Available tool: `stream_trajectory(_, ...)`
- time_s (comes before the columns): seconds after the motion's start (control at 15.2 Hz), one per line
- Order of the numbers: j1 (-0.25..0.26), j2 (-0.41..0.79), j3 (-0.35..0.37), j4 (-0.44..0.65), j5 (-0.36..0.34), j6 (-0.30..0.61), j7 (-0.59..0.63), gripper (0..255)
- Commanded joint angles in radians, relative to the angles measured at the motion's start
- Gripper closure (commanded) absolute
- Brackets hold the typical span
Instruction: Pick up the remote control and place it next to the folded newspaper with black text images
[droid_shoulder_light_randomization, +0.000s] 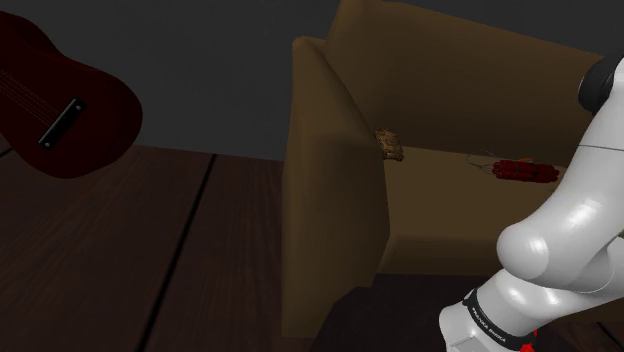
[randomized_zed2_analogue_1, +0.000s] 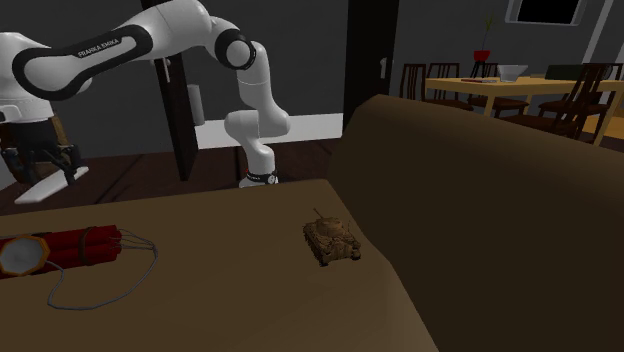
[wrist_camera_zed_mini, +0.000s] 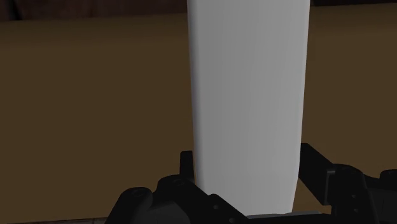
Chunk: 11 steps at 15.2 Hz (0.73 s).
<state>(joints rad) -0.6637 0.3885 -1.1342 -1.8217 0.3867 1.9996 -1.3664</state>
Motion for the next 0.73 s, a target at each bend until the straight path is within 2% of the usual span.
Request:
stream_trajectory(0.0,-0.009,0.013,0.011,-0.013,0.015,0.021,-0.009,255)
stream_trajectory(0.46,-0.038,0.054,0.051,-0.059,0.064,0.091,-0.040,255)
stream_trajectory(0.66,-0.038,0.054,0.051,-0.059,0.063,0.091,-0.040,255)
